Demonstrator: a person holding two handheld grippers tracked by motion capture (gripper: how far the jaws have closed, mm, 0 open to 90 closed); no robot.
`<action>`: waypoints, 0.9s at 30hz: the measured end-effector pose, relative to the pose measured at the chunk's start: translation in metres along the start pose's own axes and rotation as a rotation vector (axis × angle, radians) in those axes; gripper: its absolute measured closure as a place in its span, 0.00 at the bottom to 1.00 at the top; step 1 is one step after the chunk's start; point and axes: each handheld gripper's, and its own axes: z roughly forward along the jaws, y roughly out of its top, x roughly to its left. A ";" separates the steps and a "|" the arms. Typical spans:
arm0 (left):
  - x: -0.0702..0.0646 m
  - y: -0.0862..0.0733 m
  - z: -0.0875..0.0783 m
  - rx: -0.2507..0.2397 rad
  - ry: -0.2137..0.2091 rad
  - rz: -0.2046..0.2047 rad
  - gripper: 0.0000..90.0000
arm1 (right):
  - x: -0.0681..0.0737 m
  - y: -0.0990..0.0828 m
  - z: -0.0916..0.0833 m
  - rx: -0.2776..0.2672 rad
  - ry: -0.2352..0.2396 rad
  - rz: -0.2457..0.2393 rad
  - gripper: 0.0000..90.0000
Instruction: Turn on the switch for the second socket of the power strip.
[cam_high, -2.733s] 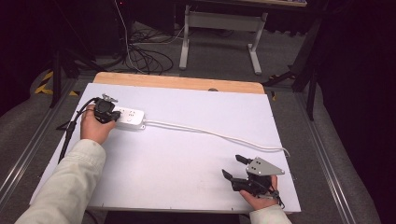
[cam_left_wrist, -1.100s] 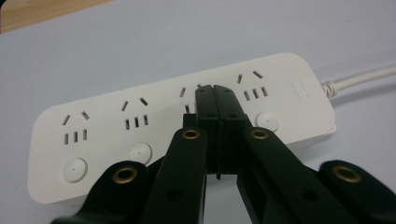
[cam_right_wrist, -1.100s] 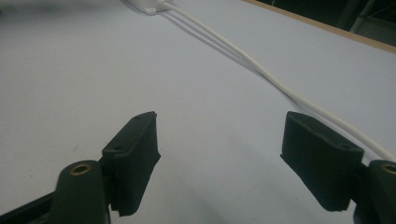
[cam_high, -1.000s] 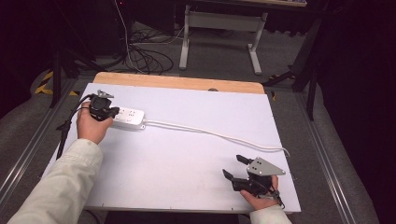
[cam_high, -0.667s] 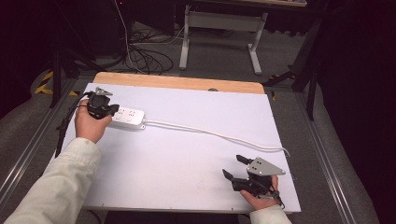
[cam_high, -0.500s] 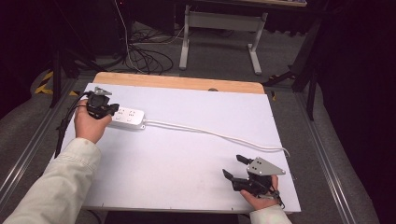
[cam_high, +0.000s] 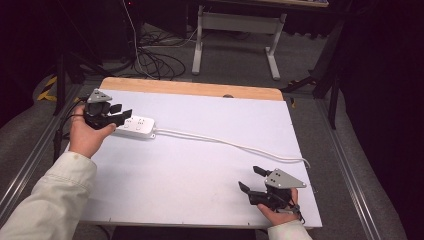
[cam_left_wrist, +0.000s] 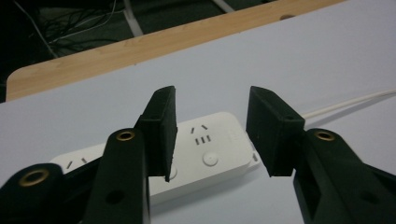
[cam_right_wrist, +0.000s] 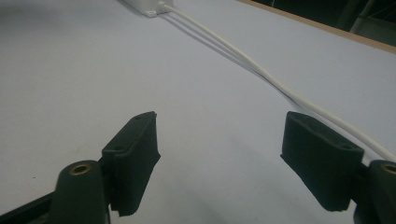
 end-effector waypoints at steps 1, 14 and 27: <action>-0.001 0.000 -0.003 -0.013 -0.009 0.001 0.59 | 0.000 0.000 0.000 0.000 0.000 0.000 0.30; -0.029 -0.001 -0.039 -0.106 -0.148 0.051 0.21 | 0.000 0.000 0.000 -0.001 0.001 0.000 0.30; -0.046 -0.035 -0.071 -0.211 -0.304 0.094 0.13 | 0.000 0.000 -0.001 -0.009 0.005 -0.003 0.30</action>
